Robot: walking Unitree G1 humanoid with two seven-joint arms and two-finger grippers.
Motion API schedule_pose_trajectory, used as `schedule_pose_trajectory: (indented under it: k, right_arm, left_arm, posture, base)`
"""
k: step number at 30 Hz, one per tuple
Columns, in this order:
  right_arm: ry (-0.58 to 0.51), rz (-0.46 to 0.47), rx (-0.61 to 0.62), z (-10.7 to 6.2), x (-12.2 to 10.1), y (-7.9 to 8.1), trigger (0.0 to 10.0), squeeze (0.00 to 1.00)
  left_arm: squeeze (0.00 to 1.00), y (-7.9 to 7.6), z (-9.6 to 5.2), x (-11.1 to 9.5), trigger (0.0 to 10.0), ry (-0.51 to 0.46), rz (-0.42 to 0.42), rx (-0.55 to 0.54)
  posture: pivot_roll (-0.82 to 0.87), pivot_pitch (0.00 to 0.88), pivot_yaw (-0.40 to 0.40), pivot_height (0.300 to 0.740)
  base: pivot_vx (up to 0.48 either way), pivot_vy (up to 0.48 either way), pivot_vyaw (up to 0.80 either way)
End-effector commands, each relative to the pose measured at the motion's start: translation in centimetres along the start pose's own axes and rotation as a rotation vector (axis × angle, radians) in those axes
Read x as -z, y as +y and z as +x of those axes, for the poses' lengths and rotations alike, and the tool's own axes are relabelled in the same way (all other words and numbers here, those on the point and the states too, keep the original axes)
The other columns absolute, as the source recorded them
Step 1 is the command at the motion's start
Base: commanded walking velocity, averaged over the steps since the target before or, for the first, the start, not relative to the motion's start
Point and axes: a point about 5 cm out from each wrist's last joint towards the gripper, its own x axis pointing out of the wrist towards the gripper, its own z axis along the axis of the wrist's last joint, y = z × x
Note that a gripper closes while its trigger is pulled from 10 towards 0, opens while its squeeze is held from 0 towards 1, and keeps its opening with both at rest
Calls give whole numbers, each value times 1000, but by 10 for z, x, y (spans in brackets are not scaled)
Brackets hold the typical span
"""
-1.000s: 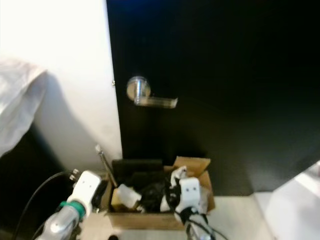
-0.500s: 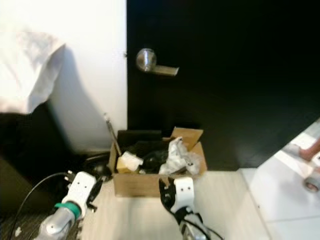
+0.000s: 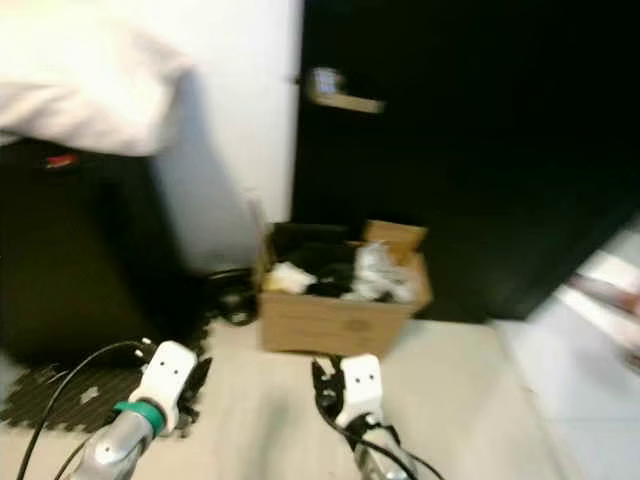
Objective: Clean up the room
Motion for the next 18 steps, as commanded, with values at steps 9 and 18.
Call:
schedule_pose_trajectory:
  k: [9, 18]
  right_arm:
    - [-155, -9, -28, 17, -44, 7, 10000, 0]
    - [-258, -3, -75, 26, -75, 19, 10000, 0]
  left_arm:
    - [0, -4, 10, -27, 10000, -57, -25, 41]
    - [0, 2, 17, -62, 10000, -173, -27, 34]
  posture:
    - [42, 22, 5, 740]
    - [44, 16, 3, 740]
  base:
    - [0, 0, 800]
    - [0, 0, 800]
